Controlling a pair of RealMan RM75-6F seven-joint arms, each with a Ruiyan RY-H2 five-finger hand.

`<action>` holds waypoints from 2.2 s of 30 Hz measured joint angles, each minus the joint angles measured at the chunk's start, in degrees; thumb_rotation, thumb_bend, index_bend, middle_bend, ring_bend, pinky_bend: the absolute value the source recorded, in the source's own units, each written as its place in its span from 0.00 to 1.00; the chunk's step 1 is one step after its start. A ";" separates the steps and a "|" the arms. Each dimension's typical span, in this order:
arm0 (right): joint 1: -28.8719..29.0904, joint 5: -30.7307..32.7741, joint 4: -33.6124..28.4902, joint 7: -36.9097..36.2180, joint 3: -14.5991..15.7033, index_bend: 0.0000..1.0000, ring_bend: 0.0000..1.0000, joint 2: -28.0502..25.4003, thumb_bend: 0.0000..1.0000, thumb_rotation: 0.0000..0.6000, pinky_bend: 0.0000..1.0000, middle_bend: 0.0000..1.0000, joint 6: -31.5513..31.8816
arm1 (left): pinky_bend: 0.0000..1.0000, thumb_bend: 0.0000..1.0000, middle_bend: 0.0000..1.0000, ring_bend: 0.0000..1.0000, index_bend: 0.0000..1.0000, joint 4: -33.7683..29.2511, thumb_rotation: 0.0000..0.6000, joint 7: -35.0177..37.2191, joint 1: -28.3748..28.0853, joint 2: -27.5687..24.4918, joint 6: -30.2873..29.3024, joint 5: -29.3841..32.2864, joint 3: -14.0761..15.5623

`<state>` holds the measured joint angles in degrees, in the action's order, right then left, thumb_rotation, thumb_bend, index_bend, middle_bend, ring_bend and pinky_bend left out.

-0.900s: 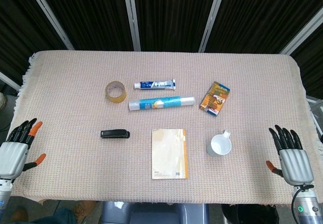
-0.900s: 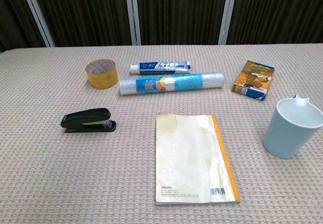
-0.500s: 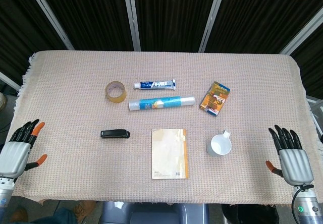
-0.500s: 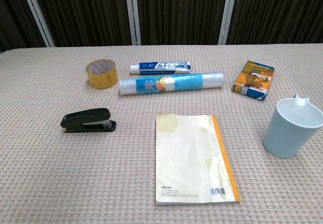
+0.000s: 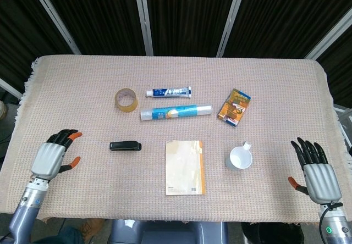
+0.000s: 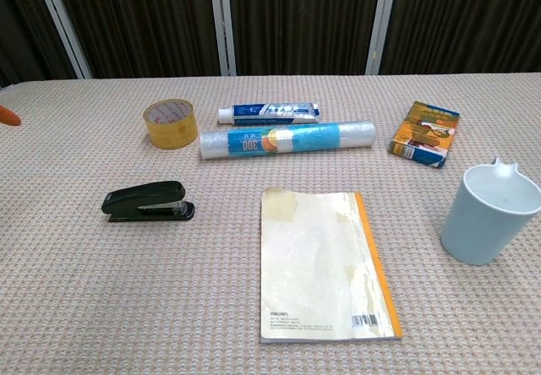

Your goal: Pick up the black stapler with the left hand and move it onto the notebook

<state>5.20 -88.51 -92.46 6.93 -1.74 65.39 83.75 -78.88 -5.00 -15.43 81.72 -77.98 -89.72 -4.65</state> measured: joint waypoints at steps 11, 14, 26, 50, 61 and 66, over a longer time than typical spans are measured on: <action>-0.56 -0.75 -0.38 -2.86 0.00 0.00 0.00 -1.26 0.15 1.00 0.00 0.00 1.38 | 0.31 0.27 0.23 0.20 0.24 8.32 1.00 -3.25 -6.91 11.08 10.04 4.78 -2.14; -0.67 -1.03 -0.42 -3.51 0.16 0.00 0.00 -1.52 0.15 1.00 0.00 0.00 1.51 | 0.31 0.27 0.23 0.20 0.23 9.97 1.00 -4.21 -8.51 13.40 11.86 5.09 -1.80; -0.55 -1.49 -0.52 -3.81 0.58 0.00 0.00 -1.84 0.15 1.00 0.00 0.00 0.86 | 0.30 0.29 0.26 0.23 0.27 14.83 1.00 -4.33 -12.09 18.49 15.17 6.08 -1.64; -0.04 -0.37 -0.81 -3.78 0.62 0.00 0.00 -2.36 0.15 1.00 0.00 0.00 -0.94 | 0.47 0.44 0.47 0.42 0.58 24.39 1.00 1.56 -15.67 26.18 9.26 2.35 -1.26; -0.09 -0.78 -1.18 -3.34 0.85 0.00 0.00 -2.18 0.15 1.00 0.00 0.00 -0.86 | 0.49 0.45 0.48 0.43 0.59 17.46 1.00 -1.09 -15.44 23.38 5.56 0.51 -0.86; -0.01 -1.28 -1.27 -3.80 1.00 0.00 0.00 -2.35 0.15 1.00 0.00 0.00 -0.86 | 0.49 0.45 0.48 0.43 0.57 12.39 1.00 -5.55 -17.23 22.21 5.24 -0.60 -1.93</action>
<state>5.19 -89.79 -93.73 3.13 -0.75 63.05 82.89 -66.49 -10.55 -32.66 103.93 -72.74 -90.33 -6.58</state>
